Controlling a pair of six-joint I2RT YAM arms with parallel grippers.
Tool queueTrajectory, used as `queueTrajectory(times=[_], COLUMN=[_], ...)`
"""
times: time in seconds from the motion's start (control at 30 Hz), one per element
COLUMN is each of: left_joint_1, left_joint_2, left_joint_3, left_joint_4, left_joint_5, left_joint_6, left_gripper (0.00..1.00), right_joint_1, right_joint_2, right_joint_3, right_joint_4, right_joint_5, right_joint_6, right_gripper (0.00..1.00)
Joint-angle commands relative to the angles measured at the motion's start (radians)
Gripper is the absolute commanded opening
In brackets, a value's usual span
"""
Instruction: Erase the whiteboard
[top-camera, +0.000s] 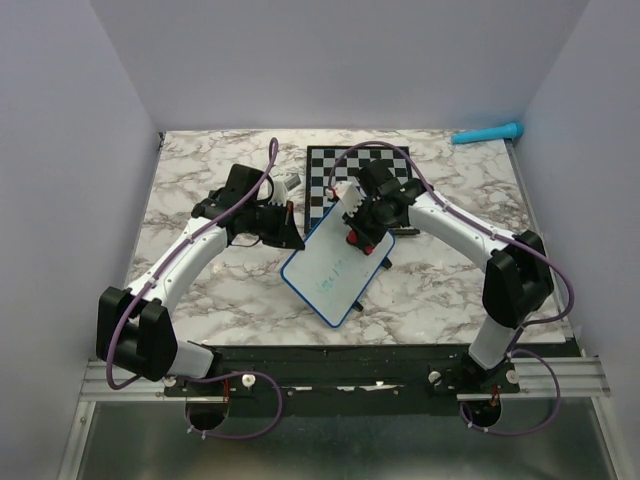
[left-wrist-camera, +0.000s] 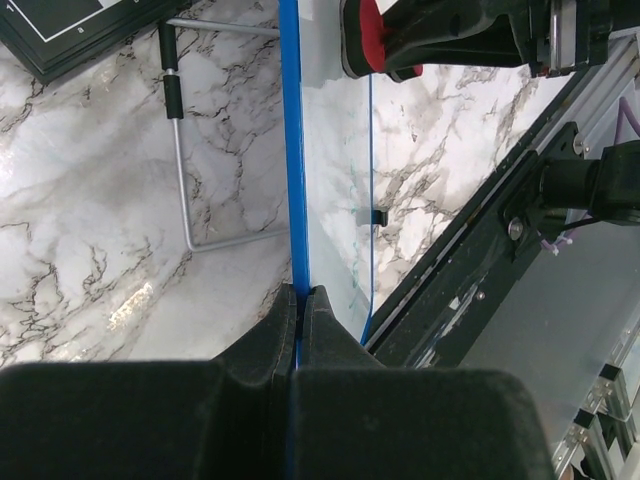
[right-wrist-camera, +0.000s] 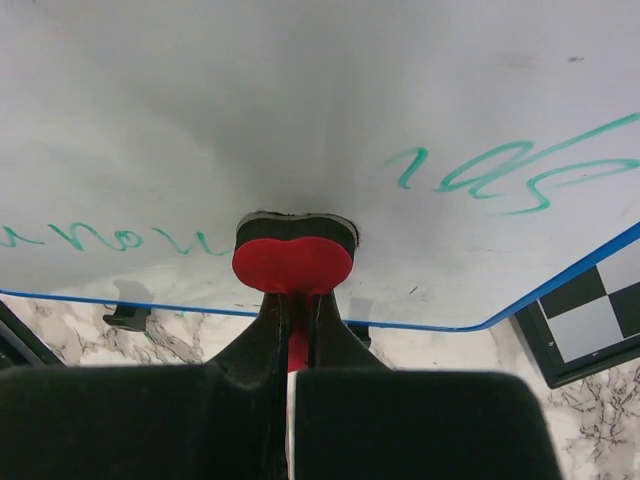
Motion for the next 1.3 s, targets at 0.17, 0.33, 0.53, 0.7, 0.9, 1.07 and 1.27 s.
queueTrajectory(times=[0.17,0.33,0.53,0.7,0.9,1.07,1.27], left_joint_1=[-0.015,-0.017,-0.017,-0.017,-0.017,-0.017,-0.017], left_joint_2=[0.021,0.019,0.017,0.016,0.011,0.016,0.017], left_joint_3=[0.045,0.042,0.047,0.045,0.045,0.051,0.047], left_joint_4=[-0.026,-0.026,-0.031,-0.031,-0.04,-0.049,-0.038], left_joint_5=[0.05,0.052,0.057,0.055,0.054,0.055,0.063], left_joint_6=[0.036,0.038,0.045,0.047,0.055,0.064,0.058], left_gripper=[0.0,0.0,0.0,0.0,0.0,0.0,0.0], right_joint_1=[-0.032,-0.037,-0.06,-0.062,-0.06,-0.068,-0.108], right_joint_2=[0.094,0.092,0.025,0.048,0.146,0.158,0.077], right_joint_3=[0.23,0.155,0.014,0.102,0.334,0.284,0.092], right_joint_4=[-0.006,0.002,0.031,0.001,-0.067,-0.064,-0.027], right_joint_5=[0.057,0.048,0.047,0.044,0.031,0.045,0.034], right_joint_6=[-0.029,-0.037,-0.061,-0.067,-0.067,-0.081,-0.107], right_gripper=[0.01,0.01,0.01,0.01,0.01,0.01,0.01])
